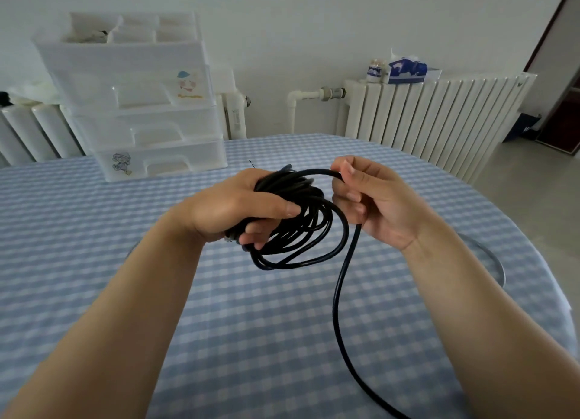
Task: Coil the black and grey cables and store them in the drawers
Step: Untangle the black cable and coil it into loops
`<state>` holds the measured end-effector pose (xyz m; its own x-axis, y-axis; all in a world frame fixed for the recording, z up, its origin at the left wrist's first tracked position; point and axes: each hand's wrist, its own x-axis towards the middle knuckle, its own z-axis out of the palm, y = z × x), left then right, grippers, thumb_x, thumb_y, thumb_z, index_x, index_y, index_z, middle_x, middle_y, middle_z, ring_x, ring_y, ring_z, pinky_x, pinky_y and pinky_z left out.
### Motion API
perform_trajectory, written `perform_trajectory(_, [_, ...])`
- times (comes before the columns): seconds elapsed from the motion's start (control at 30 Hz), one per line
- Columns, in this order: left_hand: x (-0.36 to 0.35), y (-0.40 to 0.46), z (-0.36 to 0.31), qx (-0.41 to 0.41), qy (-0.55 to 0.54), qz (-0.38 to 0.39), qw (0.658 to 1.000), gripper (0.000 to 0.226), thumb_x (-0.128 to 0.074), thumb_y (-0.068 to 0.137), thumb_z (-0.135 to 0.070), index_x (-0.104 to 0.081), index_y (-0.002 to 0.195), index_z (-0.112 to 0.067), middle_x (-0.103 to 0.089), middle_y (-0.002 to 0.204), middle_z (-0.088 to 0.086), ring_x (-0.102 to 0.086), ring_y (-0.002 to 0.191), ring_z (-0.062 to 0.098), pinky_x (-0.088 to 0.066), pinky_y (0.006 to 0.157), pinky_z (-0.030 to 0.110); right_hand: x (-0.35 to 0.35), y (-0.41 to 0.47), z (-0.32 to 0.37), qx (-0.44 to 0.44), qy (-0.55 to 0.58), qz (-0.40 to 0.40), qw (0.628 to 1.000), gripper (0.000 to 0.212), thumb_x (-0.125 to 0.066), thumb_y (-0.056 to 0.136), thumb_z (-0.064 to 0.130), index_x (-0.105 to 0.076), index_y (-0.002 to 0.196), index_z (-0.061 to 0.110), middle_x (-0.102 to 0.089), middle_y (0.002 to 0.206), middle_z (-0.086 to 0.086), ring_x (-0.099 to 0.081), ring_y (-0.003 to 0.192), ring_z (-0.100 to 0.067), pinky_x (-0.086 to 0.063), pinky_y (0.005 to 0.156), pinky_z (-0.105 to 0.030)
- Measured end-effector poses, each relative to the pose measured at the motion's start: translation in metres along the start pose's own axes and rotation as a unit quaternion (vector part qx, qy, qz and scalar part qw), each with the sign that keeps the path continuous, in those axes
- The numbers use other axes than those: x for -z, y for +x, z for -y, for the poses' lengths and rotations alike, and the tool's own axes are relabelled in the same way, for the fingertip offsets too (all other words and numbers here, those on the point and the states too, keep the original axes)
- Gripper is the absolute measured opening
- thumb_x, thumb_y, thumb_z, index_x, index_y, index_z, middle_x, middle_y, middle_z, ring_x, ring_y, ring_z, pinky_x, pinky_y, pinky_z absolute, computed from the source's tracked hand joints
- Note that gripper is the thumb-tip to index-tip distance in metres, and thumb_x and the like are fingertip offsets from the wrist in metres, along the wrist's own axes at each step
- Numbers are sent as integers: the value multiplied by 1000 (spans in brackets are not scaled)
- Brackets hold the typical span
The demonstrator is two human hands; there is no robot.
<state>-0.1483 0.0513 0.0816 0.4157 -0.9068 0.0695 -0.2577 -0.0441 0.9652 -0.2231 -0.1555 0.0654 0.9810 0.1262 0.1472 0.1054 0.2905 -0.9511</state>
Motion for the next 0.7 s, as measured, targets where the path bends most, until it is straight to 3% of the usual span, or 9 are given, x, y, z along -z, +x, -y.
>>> perform_trajectory(0.17, [15,-3,13,14,-161,58,985,38,-64,75,-19,-39,48,-12,-39,35,-4,-35,27,8,-41,41,22,-2,1,-5,-10,9,36,999,13,-52,91,17,-58,103,14,-44,60,2,-45,50,-10,-43,48,-20])
perform_trajectory(0.33, [22,0,34,31,-270,118,955,31,-70,78,-26,-47,60,-16,-46,40,-10,-42,30,2,-42,42,19,-15,7,-19,11,-59,-38,997,13,-49,99,21,-54,87,16,-36,50,4,-35,41,-9,-34,41,-19])
perform_trajectory(0.47, [32,-2,51,21,-376,177,909,18,-51,94,-19,-52,78,-11,-40,48,-5,-39,36,9,-45,49,22,-23,7,-23,-12,-39,-12,999,10,-47,99,10,-53,93,15,-37,60,2,-35,50,-11,-47,51,-23])
perform_trajectory(0.57, [30,1,56,11,-399,184,898,17,-44,97,-16,-50,83,-8,-40,52,-2,-39,40,12,-42,50,25,-18,5,-19,-46,-37,11,998,11,-47,98,9,-53,100,17,-38,61,4,-37,49,-9,-44,49,-23])
perform_trajectory(0.7, [26,2,58,5,-395,205,896,16,-43,97,-14,-50,84,-8,-41,53,-1,-40,42,12,-41,51,25,-7,2,-15,-102,-48,73,991,1,-52,96,17,-52,94,17,-42,59,2,-44,49,-10,-47,51,-24])
